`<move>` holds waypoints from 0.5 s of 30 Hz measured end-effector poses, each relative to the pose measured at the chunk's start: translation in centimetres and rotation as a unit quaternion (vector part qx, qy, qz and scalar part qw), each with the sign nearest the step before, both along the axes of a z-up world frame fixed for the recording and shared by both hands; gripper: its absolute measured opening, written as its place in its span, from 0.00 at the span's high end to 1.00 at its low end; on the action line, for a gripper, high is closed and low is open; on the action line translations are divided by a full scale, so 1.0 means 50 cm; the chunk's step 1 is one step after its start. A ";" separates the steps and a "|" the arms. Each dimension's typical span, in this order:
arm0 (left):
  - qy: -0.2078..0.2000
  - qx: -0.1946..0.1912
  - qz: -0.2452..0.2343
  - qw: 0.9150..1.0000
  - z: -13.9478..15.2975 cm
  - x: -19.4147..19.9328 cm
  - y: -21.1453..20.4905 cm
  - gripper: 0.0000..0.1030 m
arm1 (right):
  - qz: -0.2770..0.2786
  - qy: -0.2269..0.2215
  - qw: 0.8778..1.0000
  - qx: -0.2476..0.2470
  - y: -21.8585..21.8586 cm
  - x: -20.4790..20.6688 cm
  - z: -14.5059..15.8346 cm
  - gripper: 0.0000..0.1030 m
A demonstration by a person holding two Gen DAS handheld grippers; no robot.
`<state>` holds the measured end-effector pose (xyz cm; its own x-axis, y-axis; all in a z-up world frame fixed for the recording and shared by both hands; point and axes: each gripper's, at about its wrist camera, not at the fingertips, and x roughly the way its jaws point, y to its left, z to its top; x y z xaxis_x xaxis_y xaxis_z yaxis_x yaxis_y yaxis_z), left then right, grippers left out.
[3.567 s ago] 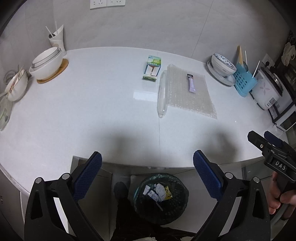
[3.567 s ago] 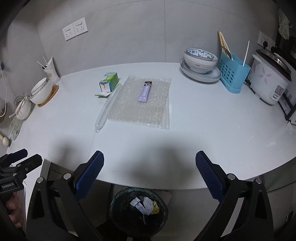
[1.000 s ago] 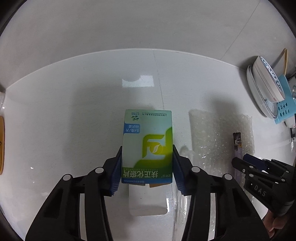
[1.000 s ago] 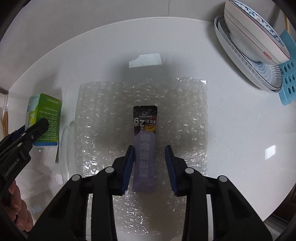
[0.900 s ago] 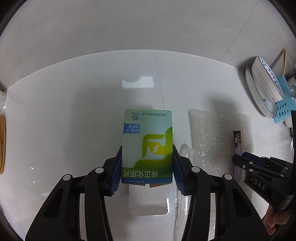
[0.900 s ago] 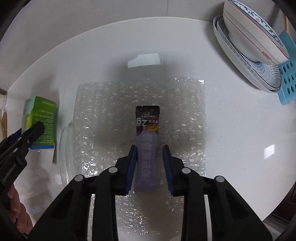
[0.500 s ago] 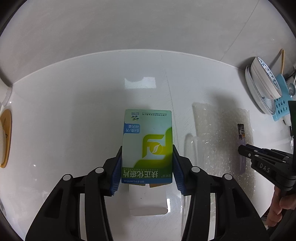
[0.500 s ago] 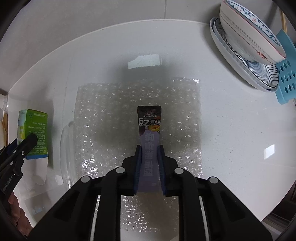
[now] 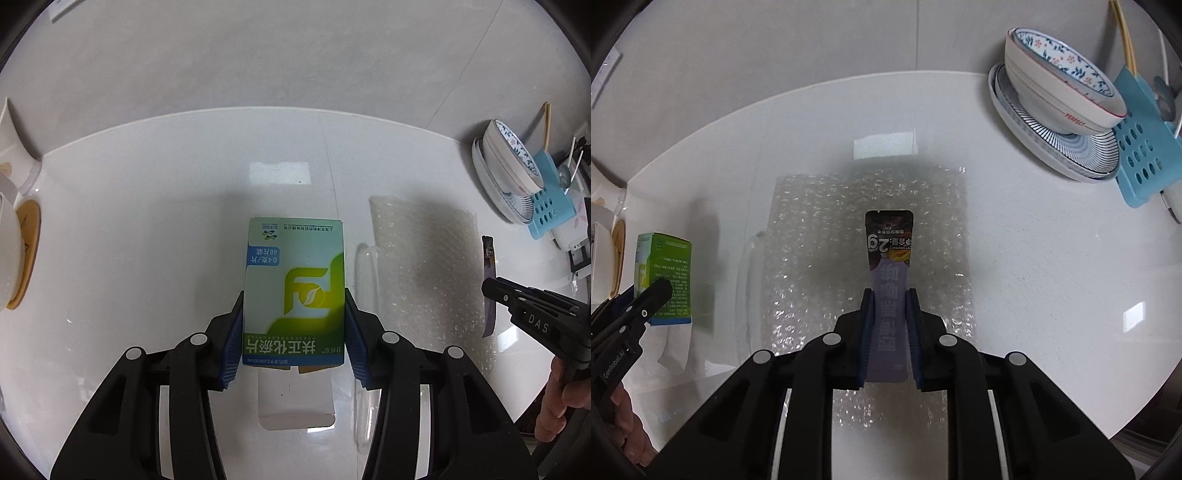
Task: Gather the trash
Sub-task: 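Carry the medicine box and purple packet down over the trash bin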
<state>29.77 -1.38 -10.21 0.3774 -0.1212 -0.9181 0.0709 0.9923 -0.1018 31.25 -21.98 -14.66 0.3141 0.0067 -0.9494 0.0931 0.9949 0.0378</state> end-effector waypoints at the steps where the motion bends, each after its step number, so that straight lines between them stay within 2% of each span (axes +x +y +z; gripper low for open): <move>1: -0.002 -0.002 0.000 1.000 0.004 -0.007 0.000 0.55 | 0.001 -0.003 1.000 0.000 -0.003 -0.008 0.011 0.84; 7: -0.007 -0.007 0.002 1.000 0.022 -0.053 -0.001 0.55 | 0.008 -0.025 1.000 0.004 -0.013 -0.078 0.053 0.84; 15: -0.014 -0.003 -0.010 1.000 0.038 -0.124 -0.020 0.55 | 0.013 -0.049 0.999 -0.007 -0.021 -0.143 0.082 0.84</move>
<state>23.58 -2.35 -8.29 0.4010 -0.1340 -0.9062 0.0942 0.9900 -0.1047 24.12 -23.01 -10.58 0.4051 0.0037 -0.9143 0.0628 0.9975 0.0319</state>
